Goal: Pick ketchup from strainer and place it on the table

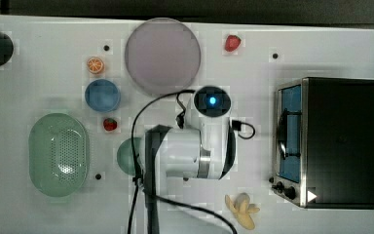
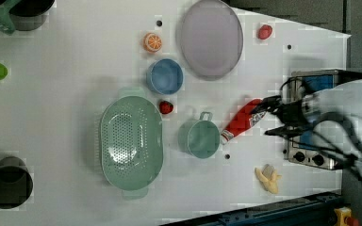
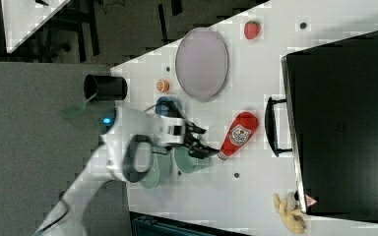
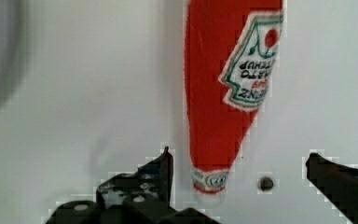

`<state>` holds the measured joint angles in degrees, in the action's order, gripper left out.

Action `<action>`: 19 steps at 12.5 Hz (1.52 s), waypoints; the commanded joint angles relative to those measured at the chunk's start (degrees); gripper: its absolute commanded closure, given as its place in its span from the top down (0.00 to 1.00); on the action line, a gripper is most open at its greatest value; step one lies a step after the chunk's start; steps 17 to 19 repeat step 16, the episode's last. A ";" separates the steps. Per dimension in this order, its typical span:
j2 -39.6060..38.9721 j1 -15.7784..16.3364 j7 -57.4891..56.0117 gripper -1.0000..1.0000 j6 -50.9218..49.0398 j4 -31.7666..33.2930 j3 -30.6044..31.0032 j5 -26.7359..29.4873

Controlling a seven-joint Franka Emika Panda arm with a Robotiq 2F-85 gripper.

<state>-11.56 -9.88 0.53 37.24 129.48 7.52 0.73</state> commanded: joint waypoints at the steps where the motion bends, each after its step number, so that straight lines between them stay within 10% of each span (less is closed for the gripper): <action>1: 9.25 0.38 0.17 1.00 -7.63 -10.87 0.70 0.19; 9: 11.10 0.28 0.26 1.00 -31.90 -31.42 2.17 0.12; 19: 10.66 0.23 0.25 1.00 -32.34 -32.09 1.02 0.06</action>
